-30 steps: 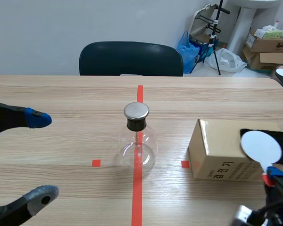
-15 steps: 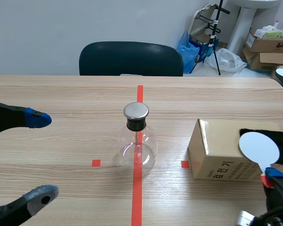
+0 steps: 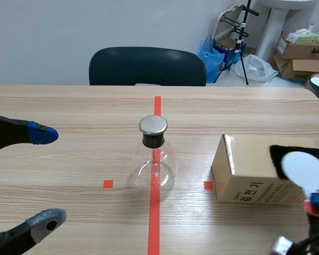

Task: Do the electroscope experiment

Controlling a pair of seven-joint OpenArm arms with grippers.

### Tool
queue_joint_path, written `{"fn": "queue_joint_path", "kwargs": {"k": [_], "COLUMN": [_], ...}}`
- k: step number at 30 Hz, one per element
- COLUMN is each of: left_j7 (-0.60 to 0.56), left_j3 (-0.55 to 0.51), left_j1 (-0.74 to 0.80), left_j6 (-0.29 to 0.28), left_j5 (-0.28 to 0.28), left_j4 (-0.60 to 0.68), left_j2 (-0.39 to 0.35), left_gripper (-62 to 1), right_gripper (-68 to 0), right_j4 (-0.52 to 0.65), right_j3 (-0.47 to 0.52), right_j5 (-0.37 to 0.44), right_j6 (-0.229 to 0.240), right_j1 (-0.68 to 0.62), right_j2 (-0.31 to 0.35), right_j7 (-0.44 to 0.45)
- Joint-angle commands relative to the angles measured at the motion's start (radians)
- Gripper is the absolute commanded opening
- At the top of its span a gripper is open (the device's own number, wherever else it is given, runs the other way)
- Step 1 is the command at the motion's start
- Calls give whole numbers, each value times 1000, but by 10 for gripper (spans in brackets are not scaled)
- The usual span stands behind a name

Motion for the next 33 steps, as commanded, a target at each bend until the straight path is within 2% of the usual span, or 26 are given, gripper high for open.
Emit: {"fn": "queue_joint_path", "kwargs": {"k": [1,3,4,7,8,9,11,12,13,15,16,17,20,21,24,25,26,28,29,32,33], "left_j7": [-13,-13,-13,-13,-13,-13,-13,-13,-14,-13,-14,-14,-13,-13,-14,-14,-14,-13,-14,-14,-14], "left_j3": [-5,-5,-5,-5,-5,-5,-5,-5,-5,-5,-5,-5,-5,-5,-5,-5,-5,-5,-5,-5,-5], "left_j1": [-3,-3,-3,-3,-3,-3,-3,-3,-3,-3,-3,-3,-3,-3,-3,-3,-3,-3,-3,-3,-3], "left_j6": [-2,-2,-2,-2,-2,-2,-2,-2,-2,-2,-2,-2,-2,-2,-2,-2,-2,-2,-2,-2,-2], "left_j5": [-13,-13,-13,-13,-13,-13,-13,-13,-14,-14,-14,-14,-14,-14,-14,-14,-14,-14,-14,-14,-14], "left_j4": [11,11,11,11,11,11,11,11,11,11,11,11,11,11,11,11,11,11,11,11,11], "left_j2": [6,4,4,5,5,5,4,4,4,5,5,5,4,4,5,5,5,4,5,5,5], "left_gripper": [14,14,14,14,14,14,14,14,14,14,14,14,14,14,14,14,14,14,14,14,14], "right_gripper": [-665,-665,-665,-665,-665,-665,-665,-665,-665,-665,-665,-665,-665,-665,-665,-665,-665,-665,-665,-665,-665], "right_j4": [9,9,9,9,9,9,9,9,9,9,9,10,9,9,10,11,11,11,11,12,17], "right_j3": [-10,-10,-10,-10,-10,-10,-10,-10,-10,-10,-10,-10,-8,-5,-5,-5,-5,-5,-5,-5,-5], "right_j5": [6,8,5,2,5,6,5,5,-1,-7,-6,-4,3,-6,-22,-21,-18,-18,-19,-25,-24], "right_j6": [-46,-44,-35,-29,-30,-37,-37,-31,-22,-20,-23,-39,-50,-38,-37,-46,-50,-50,-39,-34,-40], "right_j1": [4,-3,-3,1,1,-1,-7,-9,-8,1,3,3,-6,-5,0,0,-4,-8,-8,-2,-2], "right_j2": [-5,-11,-11,-11,-12,-14,-18,-17,-17,-17,-17,-17,-26,-26,-26,-26,-29,-33,-33,-33,-34], "right_j7": [-92,-248,-262,-48,-36,-81,-269,-320,-292,-108,-44,-47,-263,-271,-45,-43,-95,-251,-261,-53,-48]}}
